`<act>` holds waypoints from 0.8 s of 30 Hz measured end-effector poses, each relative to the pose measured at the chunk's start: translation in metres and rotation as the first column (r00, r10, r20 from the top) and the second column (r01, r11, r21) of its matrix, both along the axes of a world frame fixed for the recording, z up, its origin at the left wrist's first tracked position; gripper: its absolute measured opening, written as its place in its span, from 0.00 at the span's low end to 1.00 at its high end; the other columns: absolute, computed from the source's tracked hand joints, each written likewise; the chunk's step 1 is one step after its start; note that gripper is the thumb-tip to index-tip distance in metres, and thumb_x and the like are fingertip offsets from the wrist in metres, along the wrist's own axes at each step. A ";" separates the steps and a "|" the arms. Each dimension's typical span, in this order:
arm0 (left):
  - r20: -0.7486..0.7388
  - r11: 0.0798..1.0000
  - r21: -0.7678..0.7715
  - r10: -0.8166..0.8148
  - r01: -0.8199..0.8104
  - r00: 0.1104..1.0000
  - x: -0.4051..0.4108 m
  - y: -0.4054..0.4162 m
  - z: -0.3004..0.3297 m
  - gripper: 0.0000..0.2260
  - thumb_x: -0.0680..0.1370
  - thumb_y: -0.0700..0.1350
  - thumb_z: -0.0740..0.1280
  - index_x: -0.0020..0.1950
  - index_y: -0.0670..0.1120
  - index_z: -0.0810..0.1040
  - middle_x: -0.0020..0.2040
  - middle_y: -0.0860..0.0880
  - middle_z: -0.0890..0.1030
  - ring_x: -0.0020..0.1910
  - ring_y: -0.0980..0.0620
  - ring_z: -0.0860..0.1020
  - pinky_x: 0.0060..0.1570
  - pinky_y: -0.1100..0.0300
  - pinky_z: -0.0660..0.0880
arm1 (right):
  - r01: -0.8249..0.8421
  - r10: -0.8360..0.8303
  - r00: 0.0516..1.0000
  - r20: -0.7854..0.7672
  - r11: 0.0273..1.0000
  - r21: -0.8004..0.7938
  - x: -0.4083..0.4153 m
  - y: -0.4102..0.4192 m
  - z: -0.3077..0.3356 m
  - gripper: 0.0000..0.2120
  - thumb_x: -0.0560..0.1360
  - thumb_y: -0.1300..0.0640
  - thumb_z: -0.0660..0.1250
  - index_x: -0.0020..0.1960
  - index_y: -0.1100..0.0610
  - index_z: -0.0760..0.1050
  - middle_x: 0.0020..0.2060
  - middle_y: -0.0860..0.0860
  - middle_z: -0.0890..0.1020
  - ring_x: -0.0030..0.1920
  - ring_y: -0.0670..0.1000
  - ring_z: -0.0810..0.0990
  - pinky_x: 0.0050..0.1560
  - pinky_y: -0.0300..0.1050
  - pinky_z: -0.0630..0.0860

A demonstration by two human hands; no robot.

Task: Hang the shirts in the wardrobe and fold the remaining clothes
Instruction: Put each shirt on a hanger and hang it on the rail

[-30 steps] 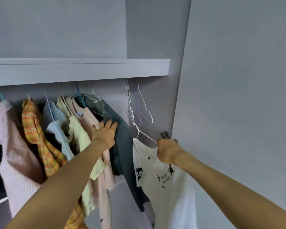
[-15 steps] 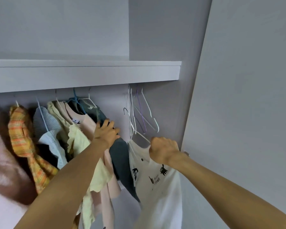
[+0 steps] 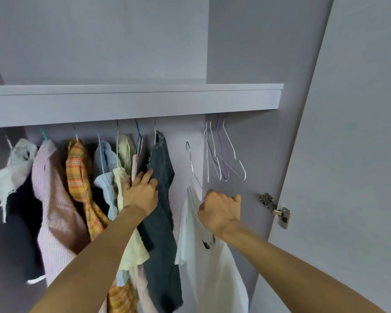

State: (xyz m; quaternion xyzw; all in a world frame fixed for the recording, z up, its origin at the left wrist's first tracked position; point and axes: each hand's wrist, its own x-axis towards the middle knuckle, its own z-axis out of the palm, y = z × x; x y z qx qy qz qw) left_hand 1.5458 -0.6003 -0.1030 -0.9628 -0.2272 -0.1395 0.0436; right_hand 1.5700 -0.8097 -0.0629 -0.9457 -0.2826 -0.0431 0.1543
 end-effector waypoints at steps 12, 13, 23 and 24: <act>0.097 0.999 -0.048 0.026 -0.021 0.995 0.005 0.013 -0.013 0.25 0.80 0.52 0.55 0.76 0.53 0.52 0.77 0.54 0.52 0.76 0.52 0.48 0.72 0.44 0.51 | -0.066 0.063 0.998 0.019 0.954 0.293 0.051 0.082 -0.027 0.11 0.76 0.67 0.55 0.58 0.63 0.67 0.57 0.58 0.73 0.50 0.61 0.77 0.40 0.45 0.65; 0.113 0.998 -0.064 0.022 -0.014 0.993 0.006 0.014 -0.015 0.25 0.80 0.52 0.55 0.76 0.53 0.51 0.77 0.54 0.52 0.76 0.51 0.48 0.72 0.44 0.52 | -0.075 0.068 0.997 0.034 0.948 0.310 0.058 0.089 -0.028 0.11 0.76 0.67 0.55 0.58 0.63 0.68 0.56 0.58 0.73 0.50 0.62 0.77 0.41 0.46 0.65; 0.076 0.999 0.032 -0.003 0.000 0.997 0.013 0.020 -0.034 0.26 0.80 0.56 0.54 0.76 0.56 0.48 0.78 0.54 0.48 0.76 0.50 0.43 0.71 0.43 0.45 | -0.080 0.015 0.988 0.151 0.895 0.438 0.115 0.141 -0.028 0.12 0.78 0.65 0.53 0.59 0.63 0.69 0.56 0.58 0.74 0.50 0.61 0.77 0.41 0.46 0.65; 0.077 0.999 0.042 -0.011 0.007 0.997 0.015 0.019 -0.034 0.26 0.80 0.56 0.54 0.76 0.56 0.49 0.78 0.54 0.48 0.76 0.49 0.43 0.71 0.43 0.45 | -0.084 0.016 0.987 0.157 0.896 0.435 0.119 0.144 -0.025 0.12 0.78 0.65 0.53 0.59 0.64 0.69 0.56 0.58 0.74 0.50 0.61 0.77 0.40 0.46 0.64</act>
